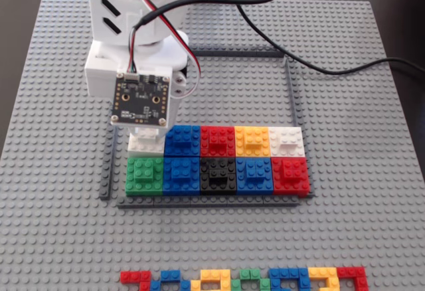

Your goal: Grab the cube and place it into the grid

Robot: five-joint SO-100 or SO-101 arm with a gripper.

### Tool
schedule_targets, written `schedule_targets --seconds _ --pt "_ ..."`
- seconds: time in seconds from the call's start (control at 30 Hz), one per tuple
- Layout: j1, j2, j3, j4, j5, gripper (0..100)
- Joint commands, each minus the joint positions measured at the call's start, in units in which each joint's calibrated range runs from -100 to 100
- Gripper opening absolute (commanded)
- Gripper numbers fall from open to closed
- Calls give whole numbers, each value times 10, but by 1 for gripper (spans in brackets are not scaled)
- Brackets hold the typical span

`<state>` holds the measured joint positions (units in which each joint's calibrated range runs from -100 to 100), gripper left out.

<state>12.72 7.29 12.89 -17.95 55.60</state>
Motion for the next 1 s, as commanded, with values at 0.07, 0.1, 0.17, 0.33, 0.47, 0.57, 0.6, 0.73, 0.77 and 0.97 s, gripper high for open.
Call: schedule_targets --seconds 0.07,0.1,0.17,0.33,0.47,0.57,0.6,0.73,0.77,0.97 --pt "0 -22 3 -13 -8 10" --pt "0 -23 3 -13 -9 10" --pt "1 -26 5 -13 -9 11" --pt "1 -28 6 -13 -11 12" --pt "1 -29 6 -13 -13 15" --pt "1 -32 7 -13 -14 15" --pt "2 -33 7 -13 -14 16" --pt "4 -37 4 -13 -15 16" --pt "4 -38 3 -13 -16 16" --pt "2 -45 -12 -11 -22 16"
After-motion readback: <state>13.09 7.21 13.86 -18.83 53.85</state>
